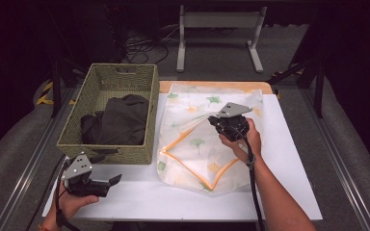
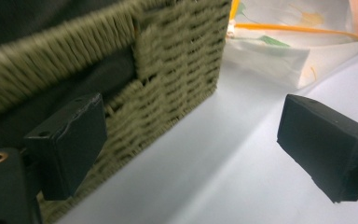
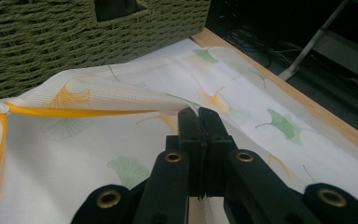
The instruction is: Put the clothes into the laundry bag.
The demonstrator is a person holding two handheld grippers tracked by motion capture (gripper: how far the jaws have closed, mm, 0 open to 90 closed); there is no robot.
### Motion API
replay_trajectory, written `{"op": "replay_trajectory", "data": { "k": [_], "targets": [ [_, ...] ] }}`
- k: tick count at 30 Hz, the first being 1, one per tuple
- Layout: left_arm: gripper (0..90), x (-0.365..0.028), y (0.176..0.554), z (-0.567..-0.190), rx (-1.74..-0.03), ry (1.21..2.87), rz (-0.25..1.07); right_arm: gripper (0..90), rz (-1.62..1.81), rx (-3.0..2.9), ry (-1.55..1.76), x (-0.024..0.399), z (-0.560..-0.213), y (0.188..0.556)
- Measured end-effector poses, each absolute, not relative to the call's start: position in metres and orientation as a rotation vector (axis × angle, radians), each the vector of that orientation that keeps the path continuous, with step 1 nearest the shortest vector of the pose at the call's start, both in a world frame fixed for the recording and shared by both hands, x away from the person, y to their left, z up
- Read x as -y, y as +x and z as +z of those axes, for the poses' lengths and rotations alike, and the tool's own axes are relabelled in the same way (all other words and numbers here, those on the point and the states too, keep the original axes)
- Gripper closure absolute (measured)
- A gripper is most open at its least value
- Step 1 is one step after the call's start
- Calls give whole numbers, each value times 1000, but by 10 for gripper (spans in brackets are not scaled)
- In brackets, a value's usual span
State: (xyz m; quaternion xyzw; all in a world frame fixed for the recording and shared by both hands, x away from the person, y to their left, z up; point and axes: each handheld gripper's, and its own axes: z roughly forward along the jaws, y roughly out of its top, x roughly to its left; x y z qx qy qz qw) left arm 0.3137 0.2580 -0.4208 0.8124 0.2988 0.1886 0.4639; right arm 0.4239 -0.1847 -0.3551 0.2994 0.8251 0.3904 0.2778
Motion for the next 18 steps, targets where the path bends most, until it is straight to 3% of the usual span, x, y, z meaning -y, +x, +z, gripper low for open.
{"op": "replay_trajectory", "data": {
  "k": [18],
  "targets": [
    [56, -246, 362, -352, -660, 2065, 540, 890, 1044, -2208, 802, 185, -352, 420]
  ]
}}
